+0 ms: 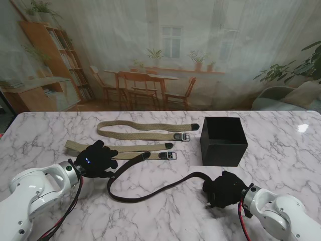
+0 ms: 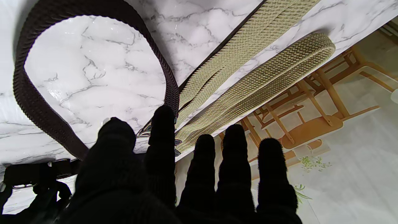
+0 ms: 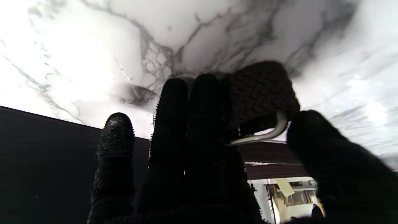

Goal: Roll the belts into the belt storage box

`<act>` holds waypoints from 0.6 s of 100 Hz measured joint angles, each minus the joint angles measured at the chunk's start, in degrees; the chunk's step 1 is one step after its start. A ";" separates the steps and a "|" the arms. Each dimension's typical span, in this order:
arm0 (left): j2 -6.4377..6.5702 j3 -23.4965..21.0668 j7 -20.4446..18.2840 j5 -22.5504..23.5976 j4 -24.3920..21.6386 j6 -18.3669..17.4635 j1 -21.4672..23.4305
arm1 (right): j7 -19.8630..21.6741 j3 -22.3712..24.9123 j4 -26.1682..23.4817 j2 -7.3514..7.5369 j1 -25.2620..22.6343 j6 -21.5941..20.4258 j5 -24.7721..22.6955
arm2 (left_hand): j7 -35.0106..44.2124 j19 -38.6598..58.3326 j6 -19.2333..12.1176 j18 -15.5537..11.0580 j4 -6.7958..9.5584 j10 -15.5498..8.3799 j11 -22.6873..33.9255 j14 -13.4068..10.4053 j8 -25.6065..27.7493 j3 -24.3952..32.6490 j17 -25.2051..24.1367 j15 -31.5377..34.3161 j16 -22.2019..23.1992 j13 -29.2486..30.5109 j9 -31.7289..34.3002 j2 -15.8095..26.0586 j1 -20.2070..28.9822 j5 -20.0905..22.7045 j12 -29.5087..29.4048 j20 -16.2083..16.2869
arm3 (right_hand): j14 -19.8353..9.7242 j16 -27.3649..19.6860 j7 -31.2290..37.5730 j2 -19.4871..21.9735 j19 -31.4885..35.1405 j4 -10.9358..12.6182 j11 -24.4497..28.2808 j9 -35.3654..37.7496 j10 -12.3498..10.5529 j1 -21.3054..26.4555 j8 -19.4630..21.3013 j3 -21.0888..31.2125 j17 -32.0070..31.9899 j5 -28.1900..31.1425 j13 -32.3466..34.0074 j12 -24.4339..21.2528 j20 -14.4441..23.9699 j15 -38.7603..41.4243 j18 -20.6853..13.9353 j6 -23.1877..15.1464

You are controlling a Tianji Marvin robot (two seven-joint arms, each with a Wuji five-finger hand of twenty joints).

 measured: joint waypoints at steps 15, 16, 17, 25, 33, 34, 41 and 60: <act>-0.03 -0.03 0.10 0.00 -0.11 -0.02 -0.06 | 5.84 1.13 -2.88 0.10 -0.72 -1.00 -0.13 | -0.01 0.00 0.00 0.01 0.00 0.00 0.00 0.01 0.00 0.00 -0.01 0.00 0.00 0.00 0.00 0.00 0.00 0.00 0.00 0.00 | -2.48 -2.78 -3.52 0.08 -2.25 0.12 -2.79 -6.80 -2.33 -0.61 1.67 -7.41 -2.11 -6.17 -6.09 -2.06 -0.05 -3.17 0.03 3.24; -0.04 -0.05 0.11 0.01 -0.11 -0.02 -0.05 | 6.55 1.23 -3.18 0.12 -0.76 -1.03 -0.05 | -0.01 0.00 0.00 0.01 0.00 0.00 0.00 0.01 0.00 0.00 -0.01 0.00 0.00 0.00 0.00 0.00 0.00 0.00 0.00 0.00 | -2.63 -3.12 -3.89 0.08 -2.37 0.16 -2.80 -7.32 -2.35 -0.61 1.96 -7.41 -2.11 -6.20 -6.27 -2.14 -0.05 -3.96 0.03 3.27; -0.04 -0.07 0.12 0.02 -0.12 -0.02 -0.04 | 7.18 1.32 -3.44 0.14 -0.80 -1.05 0.03 | -0.01 0.00 0.00 0.01 0.00 0.00 0.00 0.01 0.00 0.00 -0.01 0.00 0.00 0.00 0.00 0.00 0.00 0.00 0.00 0.00 | -2.77 -3.87 -3.97 0.08 -2.42 0.39 -2.88 -7.34 -2.39 -0.61 2.16 -7.41 -2.15 -6.55 -6.36 -2.16 -0.05 -4.18 0.03 3.37; -0.08 -0.26 0.27 0.10 -0.15 0.01 0.10 | 11.51 1.72 -5.12 0.42 -0.92 -1.28 1.09 | -0.02 0.00 0.00 0.02 0.00 0.00 0.00 0.01 0.00 0.00 -0.01 0.00 0.00 0.00 0.00 0.00 0.00 0.00 0.00 0.00 | -3.87 -6.65 -4.86 -1.67 -3.09 1.94 -3.20 -9.30 -3.31 -0.35 3.36 -1.77 -2.35 -8.12 -7.35 -2.76 -0.38 -5.86 -0.31 4.13; -0.08 -0.39 0.44 0.14 -0.16 0.05 0.22 | 11.62 1.73 -5.33 0.67 -1.00 -1.65 1.12 | -0.02 0.00 0.00 0.03 0.00 0.00 0.00 0.01 0.00 0.00 -0.01 0.00 0.00 0.01 0.00 0.00 0.00 0.00 0.00 0.00 | -4.80 -7.69 -5.40 -4.27 -3.44 3.68 -3.28 -9.93 -4.07 2.72 4.51 7.50 -2.36 -8.34 -7.91 -2.88 -0.83 -7.08 -1.75 4.54; -0.08 -0.40 0.46 0.14 -0.16 0.06 0.23 | 11.52 1.73 -5.34 0.70 -1.02 -1.67 1.01 | -0.02 0.00 0.00 0.03 0.00 0.00 0.00 0.01 0.00 0.00 -0.01 0.00 0.00 0.01 0.00 0.00 0.00 0.00 0.00 0.00 | -4.87 -8.09 -5.40 -4.58 -3.45 4.09 -3.29 -10.08 -4.21 3.59 4.67 8.69 -2.35 -8.34 -7.91 -2.88 -0.96 -7.09 -1.98 4.54; -0.08 -0.40 0.51 0.15 -0.16 0.07 0.27 | 9.69 1.70 -5.40 0.79 -1.19 -1.83 -1.88 | -0.02 0.00 0.00 0.04 0.00 0.00 0.00 0.01 0.00 0.00 -0.02 0.00 0.00 0.01 0.00 0.00 0.00 0.00 0.00 0.00 | -5.52 -8.09 -5.40 -6.24 -3.46 4.31 -3.29 -10.09 -5.09 7.84 6.45 13.41 -2.08 -8.34 -7.99 -2.88 -1.24 -7.09 -3.07 4.49; -0.08 -0.38 0.48 0.15 -0.16 0.08 0.28 | 3.96 0.93 -4.57 0.93 -1.19 -0.69 -6.69 | -0.02 0.00 0.01 0.04 0.00 0.00 0.00 0.02 0.00 0.00 -0.02 0.00 0.00 0.01 0.00 0.00 0.00 0.00 0.00 0.00 | -4.74 -6.24 1.67 -9.61 -3.46 -1.14 0.18 -8.26 -5.43 15.41 12.30 16.64 -2.99 -8.40 -5.41 1.24 -2.07 -6.01 -3.59 -0.27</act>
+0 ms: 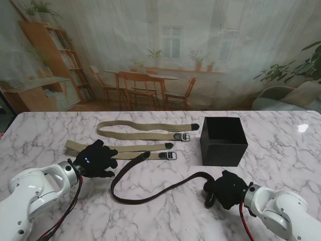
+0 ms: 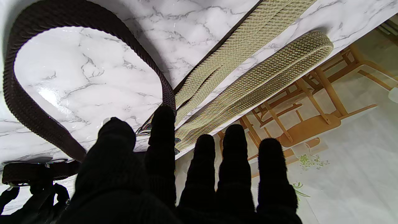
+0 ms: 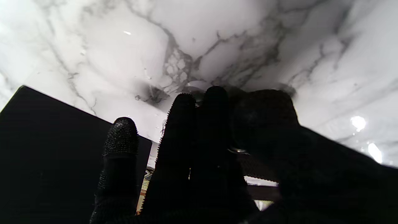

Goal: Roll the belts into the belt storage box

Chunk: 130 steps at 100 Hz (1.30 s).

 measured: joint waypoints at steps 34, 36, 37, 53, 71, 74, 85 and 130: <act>0.00 0.29 -0.31 -0.17 -0.02 -0.03 -0.09 | -6.67 -1.25 2.55 0.04 0.27 2.30 -3.78 | -0.01 0.00 0.00 0.01 0.00 0.00 0.00 0.01 0.03 0.00 0.00 0.00 0.00 0.00 0.00 0.00 0.00 0.00 0.00 0.00 | 2.42 6.96 15.49 3.79 0.73 -5.31 2.05 3.98 1.25 4.42 -3.77 -8.48 -0.03 0.95 5.07 5.85 0.68 3.08 3.10 -10.48; 0.00 0.29 -0.33 -0.17 -0.02 -0.03 -0.09 | -6.76 -1.34 2.61 0.06 0.31 2.43 -3.84 | -0.01 0.00 0.00 0.01 0.00 0.00 0.00 0.01 0.03 0.00 0.00 0.00 0.00 0.00 0.00 0.00 0.00 0.00 0.00 0.00 | 2.58 7.05 15.83 3.79 0.73 -5.33 2.10 3.98 1.25 4.42 -3.81 -9.07 -0.03 0.95 5.08 6.18 0.75 3.09 3.66 -10.92; 0.00 0.29 -0.34 -0.17 -0.02 -0.03 -0.09 | -6.79 -1.39 2.64 0.06 0.33 2.51 -3.86 | -0.02 0.00 0.00 0.01 0.00 0.00 0.00 0.01 0.03 0.00 0.00 0.00 0.00 0.00 0.00 0.00 0.00 0.00 0.00 0.00 | 2.85 7.18 16.10 3.79 0.73 -5.35 2.29 3.98 1.25 4.42 -4.09 -9.23 -0.03 0.95 5.08 6.30 0.79 3.10 3.73 -11.16; 0.00 0.23 -0.36 -0.17 -0.03 -0.02 0.00 | -6.68 -2.10 3.28 0.07 0.72 3.61 -1.58 | -0.02 0.00 0.00 0.01 0.00 0.00 0.00 0.01 0.03 0.00 0.00 0.00 0.00 0.00 0.00 0.00 0.00 0.00 0.00 0.00 | 5.94 8.42 16.19 3.89 0.73 -5.21 4.74 2.25 3.97 1.75 -4.42 -10.47 0.02 3.08 4.73 7.18 1.58 4.44 8.24 -13.49; 0.00 0.17 -0.46 -0.16 -0.10 -0.01 0.08 | -7.04 -2.25 3.67 -0.12 0.70 4.08 -0.53 | -0.03 0.00 0.00 0.02 0.00 0.00 0.00 0.01 0.03 0.00 0.00 0.00 0.00 0.00 0.00 0.00 0.00 0.00 0.00 0.00 | 7.74 10.38 13.96 3.91 0.65 -3.69 6.99 -18.00 11.64 0.22 -2.35 -11.01 0.07 3.09 -1.34 8.92 2.80 6.43 10.31 -21.40; 0.00 0.17 -0.49 -0.16 -0.11 -0.01 0.08 | -7.07 -2.25 3.70 -0.15 0.67 4.08 -0.39 | -0.02 0.00 0.00 0.02 0.00 0.00 0.00 0.01 0.03 0.00 0.00 0.00 0.00 0.00 0.00 0.00 0.00 0.00 0.00 0.00 | 8.15 10.44 13.95 3.91 0.64 -3.69 6.99 -22.30 13.55 -0.51 -1.94 -11.12 0.08 3.15 -2.60 7.63 2.91 6.74 10.70 -22.27; -0.01 0.19 -0.63 -0.17 -0.11 -0.01 0.08 | -6.94 -2.24 3.81 -0.23 0.64 4.07 0.44 | -0.04 0.00 0.00 0.02 0.00 0.00 0.00 0.00 0.03 0.00 0.00 0.00 0.00 0.00 0.00 0.00 0.00 0.00 0.00 0.00 | 9.26 8.54 13.94 3.68 0.52 -3.71 4.52 -32.21 18.17 -1.41 -3.11 -12.29 0.15 5.64 -7.64 2.54 2.94 6.44 10.90 -22.38; -0.01 0.26 -1.38 -0.58 -0.12 -0.04 0.04 | -7.75 -3.96 5.24 -0.43 1.78 5.58 3.25 | -0.14 -0.01 0.00 0.02 0.00 0.00 0.00 0.01 0.03 0.00 0.00 0.00 0.00 0.01 0.00 0.00 0.00 0.00 0.00 0.00 | 13.20 -0.59 23.95 2.62 -2.41 -6.00 1.22 -25.29 13.12 -3.93 -10.70 -14.80 0.02 10.77 -12.21 -1.21 0.44 -1.45 12.28 -15.21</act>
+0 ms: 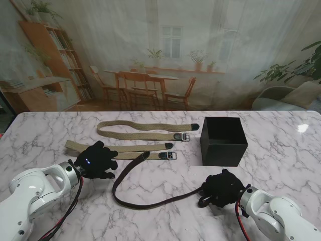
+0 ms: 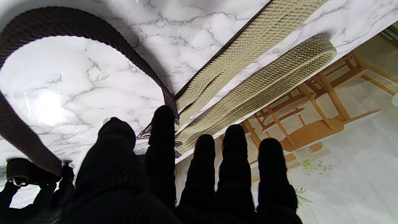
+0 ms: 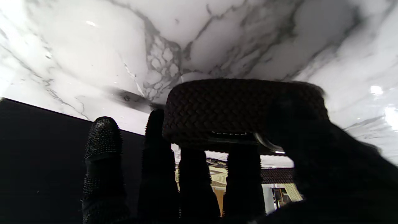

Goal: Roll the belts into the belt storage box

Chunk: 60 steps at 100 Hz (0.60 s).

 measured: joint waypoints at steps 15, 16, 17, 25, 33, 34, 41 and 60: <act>0.00 0.00 -0.09 -0.02 -0.02 -0.03 0.00 | -3.88 -0.68 1.38 -0.13 0.39 0.21 -0.75 | -0.06 0.00 0.00 0.00 0.00 0.00 0.00 0.00 0.00 0.00 0.00 0.00 0.00 0.00 0.00 0.00 0.00 0.00 0.00 0.00 | -3.71 2.19 1.97 0.55 1.20 -1.10 4.90 10.36 -0.83 0.01 0.60 -2.24 0.66 0.00 4.81 4.76 -0.01 1.41 -0.09 0.05; 0.00 0.00 -0.09 -0.02 -0.02 -0.03 0.00 | -4.03 -0.73 1.45 -0.14 0.44 0.21 -0.82 | -0.07 0.00 0.00 0.00 0.00 0.00 0.00 0.00 0.00 0.00 0.00 0.00 0.00 0.00 0.00 0.00 0.00 0.00 0.00 0.00 | -3.80 2.54 1.97 0.55 1.23 -1.16 5.32 11.43 -0.84 0.01 0.87 -2.30 0.74 0.00 5.07 5.22 -0.01 1.42 -0.14 0.05; 0.00 0.00 -0.09 -0.02 -0.02 -0.03 0.00 | -4.19 -0.77 1.52 -0.14 0.49 0.21 -0.88 | -0.07 0.00 0.00 0.00 0.00 0.00 0.00 0.01 0.00 0.00 0.00 0.00 0.00 0.00 0.00 0.00 0.00 0.00 0.00 0.00 | -3.85 2.56 1.97 0.56 1.39 -1.19 5.68 12.67 -0.85 0.01 1.32 -2.33 0.85 0.00 5.29 5.51 -0.01 1.42 -0.25 0.05; 0.00 0.01 -0.08 -0.03 -0.02 -0.03 0.00 | -6.09 -1.19 2.38 -0.15 0.92 0.06 -1.49 | -0.09 0.00 0.00 0.00 0.00 0.00 0.00 0.01 0.00 0.00 0.00 0.00 0.00 0.00 0.00 0.00 0.00 0.00 0.00 0.00 | -4.49 3.34 1.90 0.58 2.50 -1.87 7.14 19.42 -1.77 -0.01 2.30 -2.84 1.56 0.47 7.90 6.91 -0.01 1.61 -3.26 0.05; 0.00 0.02 0.00 -0.03 -0.02 -0.03 -0.01 | -10.87 -2.00 4.34 -0.07 1.60 -0.36 -3.65 | -0.10 0.00 0.00 0.00 0.00 0.00 0.00 0.01 0.00 0.00 0.00 0.00 0.00 0.00 0.00 0.00 0.00 0.00 0.00 0.00 | -5.98 4.16 1.19 0.62 3.55 -1.91 7.46 24.27 -3.75 -0.03 2.77 -3.02 2.28 -0.44 10.87 7.41 0.43 3.02 -6.51 0.06; 0.00 0.02 0.00 -0.03 -0.02 -0.03 -0.01 | -11.39 -2.07 4.56 -0.06 1.67 -0.42 -3.89 | -0.10 0.00 0.00 0.00 0.00 0.00 0.00 0.01 0.00 0.00 0.00 0.00 0.00 0.00 0.00 0.00 0.00 0.00 0.00 0.00 | -6.19 4.16 0.69 0.62 3.66 -1.91 7.49 24.65 -3.93 -0.03 2.74 -3.02 2.29 -0.46 11.27 7.41 0.43 3.02 -6.72 0.10; 0.00 0.02 0.04 -0.02 -0.02 -0.03 -0.01 | -13.41 -2.49 5.64 0.03 2.13 -0.82 -4.46 | -0.10 0.00 0.00 0.00 0.00 0.00 0.00 0.01 0.00 0.00 -0.01 0.00 0.00 0.00 0.00 0.00 0.00 0.00 0.00 0.00 | -6.40 4.68 -5.44 1.21 4.10 -1.91 7.62 27.47 -4.71 -0.11 1.32 -2.71 2.39 -0.54 12.07 7.44 0.43 3.14 -7.66 0.94; 0.00 0.01 0.11 0.07 -0.02 -0.05 -0.01 | -13.99 -3.03 6.54 0.17 3.11 -1.89 -3.50 | -0.11 0.00 0.00 0.00 0.00 0.00 0.00 0.01 0.00 0.00 -0.01 0.00 0.00 0.00 0.00 0.00 0.00 0.00 0.00 0.00 | -7.10 5.61 -22.15 4.07 4.59 4.10 11.79 34.89 -5.29 -1.18 -0.22 -0.92 3.21 -17.69 17.47 9.64 -0.19 3.11 -8.58 5.85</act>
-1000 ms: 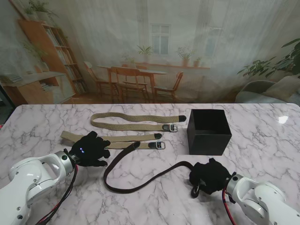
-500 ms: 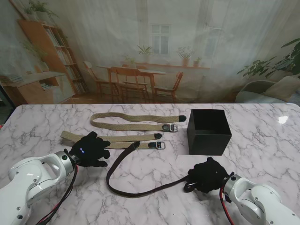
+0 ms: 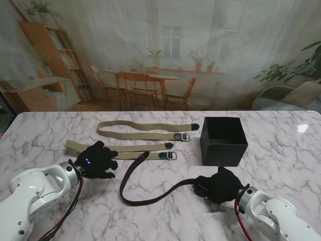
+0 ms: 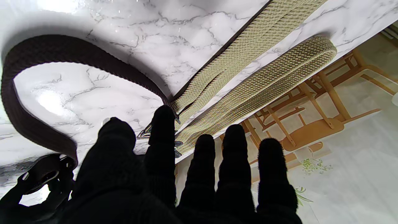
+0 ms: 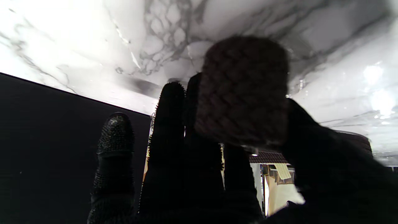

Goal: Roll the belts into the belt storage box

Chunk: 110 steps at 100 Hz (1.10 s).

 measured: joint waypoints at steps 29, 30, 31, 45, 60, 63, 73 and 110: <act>0.00 -0.14 0.11 0.21 -0.05 -0.06 0.11 | -0.42 -0.66 1.21 -0.25 0.65 -0.78 2.24 | -0.01 0.00 0.00 0.00 0.00 0.00 0.00 0.00 0.00 0.00 0.00 0.00 0.00 0.00 0.00 0.00 0.00 0.00 0.00 0.00 | 1.23 4.11 -0.58 0.59 0.70 0.62 2.44 4.70 0.18 0.60 -2.07 0.52 2.90 -3.11 6.76 0.72 -0.82 9.54 0.03 -17.01; 0.00 -0.15 0.11 0.21 -0.05 -0.06 0.11 | -0.43 -0.67 1.25 -0.25 0.69 -0.86 2.26 | -0.01 0.00 0.00 0.00 0.00 0.00 0.00 0.00 0.00 0.00 0.00 0.00 0.00 0.00 0.00 0.00 0.00 0.00 0.00 0.00 | 1.34 4.13 -0.20 0.60 0.70 0.62 2.44 4.70 0.49 1.04 -2.07 0.52 2.90 -1.25 6.82 0.72 -0.92 9.69 0.04 -17.88; 0.00 -0.15 0.12 0.22 -0.06 -0.06 0.12 | -0.43 -0.69 1.28 -0.25 0.72 -0.94 2.27 | -0.01 0.00 0.00 0.00 0.00 0.00 0.00 0.00 0.00 0.00 0.00 0.00 0.00 0.00 0.00 0.00 0.00 0.00 0.00 0.00 | 1.39 4.13 -0.05 0.60 0.70 0.62 2.44 4.70 0.54 1.05 -2.07 0.52 2.90 -0.72 6.83 0.72 -0.95 9.77 0.05 -18.12; 0.00 -0.17 0.17 0.32 -0.09 -0.06 0.18 | 0.07 -0.67 1.39 -0.24 0.98 -2.03 2.35 | -0.01 0.00 0.00 0.00 0.00 0.00 0.00 0.00 0.00 0.00 0.00 0.00 0.00 0.00 0.00 0.00 0.00 0.00 0.00 0.00 | 1.62 4.20 3.61 1.18 0.70 -1.83 -3.03 5.58 0.67 1.23 -4.52 0.49 2.28 15.44 6.97 -0.91 -1.44 10.54 0.08 -18.84; 0.00 -0.20 0.21 0.32 -0.10 -0.05 0.21 | 0.91 -0.47 1.30 -0.24 1.07 -2.91 3.18 | -0.01 0.00 0.00 0.00 0.00 0.00 0.00 0.00 0.00 0.00 0.00 0.00 0.00 0.00 0.00 0.00 0.00 0.00 0.00 0.00 | 0.52 3.29 6.57 0.11 0.69 -3.23 -8.20 6.23 -0.85 -3.04 -9.72 0.01 1.88 22.92 6.54 -6.12 -1.44 10.54 -0.13 -9.91; 0.00 -0.21 0.21 0.32 -0.11 -0.05 0.23 | 1.29 -0.28 1.19 -0.27 1.00 -3.22 3.40 | -0.01 0.00 0.00 0.00 0.00 0.00 0.00 0.00 0.00 0.00 0.00 0.00 0.00 0.00 0.00 0.00 0.00 0.00 0.00 0.00 | 0.24 3.03 4.83 1.36 0.69 -0.91 -8.58 6.24 -1.30 -5.05 -6.84 0.02 1.51 23.53 6.16 -6.58 -1.44 10.59 -0.53 -8.11; 0.01 -0.21 0.21 0.32 -0.11 -0.05 0.24 | 6.51 1.40 -0.87 -0.50 0.20 -4.16 4.84 | -0.01 0.00 0.00 0.01 0.00 0.00 0.00 0.00 0.00 0.00 0.00 0.00 0.00 0.00 0.00 0.00 0.00 0.00 0.00 0.00 | -0.66 1.70 0.51 3.93 0.66 2.83 -9.72 4.83 -1.57 -8.72 -0.47 -0.17 -0.13 23.24 2.75 -7.84 -1.45 10.58 -1.11 -3.00; 0.01 -0.03 0.30 -0.21 0.07 -0.24 -0.08 | 24.10 3.34 -8.11 -0.16 -1.47 -4.75 12.32 | -0.01 0.00 0.00 0.01 0.00 0.00 0.00 0.01 0.01 0.00 -0.02 0.00 0.00 0.00 0.00 0.00 0.00 0.00 0.00 0.00 | -2.88 -5.27 -6.68 1.73 -0.97 6.97 -20.91 -2.54 -1.45 -10.24 4.37 12.30 -2.63 13.33 -6.19 -16.08 -2.72 5.77 -5.41 10.01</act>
